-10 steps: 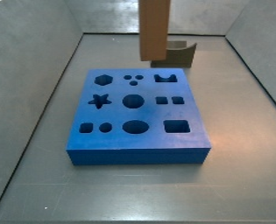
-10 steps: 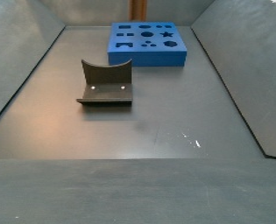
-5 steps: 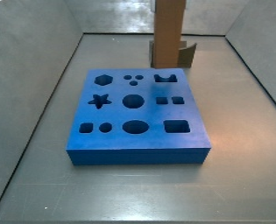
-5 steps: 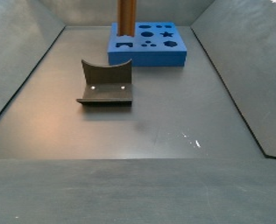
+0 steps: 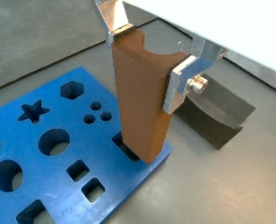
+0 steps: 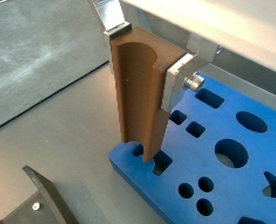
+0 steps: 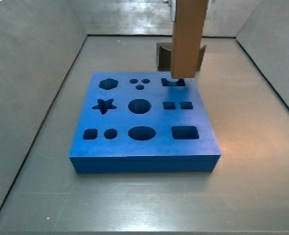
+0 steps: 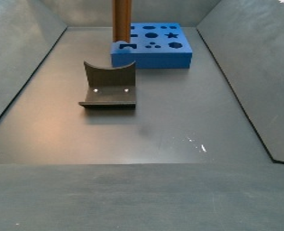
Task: Insert the arch object.
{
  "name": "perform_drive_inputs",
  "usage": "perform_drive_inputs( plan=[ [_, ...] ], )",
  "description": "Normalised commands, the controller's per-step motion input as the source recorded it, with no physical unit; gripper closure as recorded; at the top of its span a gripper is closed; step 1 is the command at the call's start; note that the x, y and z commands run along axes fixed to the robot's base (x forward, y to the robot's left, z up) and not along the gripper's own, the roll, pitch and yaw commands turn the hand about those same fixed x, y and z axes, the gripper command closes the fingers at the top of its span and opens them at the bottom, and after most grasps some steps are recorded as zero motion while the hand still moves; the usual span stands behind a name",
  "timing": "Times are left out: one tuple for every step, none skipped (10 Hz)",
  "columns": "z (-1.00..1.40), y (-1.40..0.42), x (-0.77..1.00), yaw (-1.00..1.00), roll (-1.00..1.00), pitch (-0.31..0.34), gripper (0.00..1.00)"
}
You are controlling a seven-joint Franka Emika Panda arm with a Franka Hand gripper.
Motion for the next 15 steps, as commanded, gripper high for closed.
perform_drive_inputs(
  plan=[
    [-0.22,0.0,-0.09,0.0,0.0,-0.041,1.0],
    [-0.19,0.0,-0.24,-0.02,0.0,-0.056,1.0],
    [-0.19,0.0,-0.17,0.0,0.0,-0.049,1.0],
    [-0.17,0.0,-0.1,0.0,-0.01,-0.051,1.0],
    [-0.19,-0.06,0.0,-0.01,-0.05,-0.07,1.0],
    [-0.23,-0.08,0.0,-0.1,-0.1,-0.063,1.0],
    [-0.21,-0.06,0.0,-0.1,-0.13,-0.079,1.0],
    [-0.23,-0.03,0.0,-0.09,-0.14,-0.089,1.0],
    [-0.22,0.0,-0.05,-0.07,-0.13,-0.091,1.0],
    [-0.26,0.0,-0.07,-0.09,-0.14,-0.114,1.0],
    [-0.37,0.0,0.0,-0.06,-0.1,-0.099,1.0],
    [-0.35,0.0,0.0,-0.05,-0.07,-0.089,1.0],
    [-0.25,0.0,-0.07,-0.04,-0.08,-0.094,1.0],
    [-0.24,0.0,-0.05,-0.04,-0.08,-0.091,1.0],
    [-0.26,0.0,-0.06,-0.03,-0.06,-0.091,1.0]
  ],
)
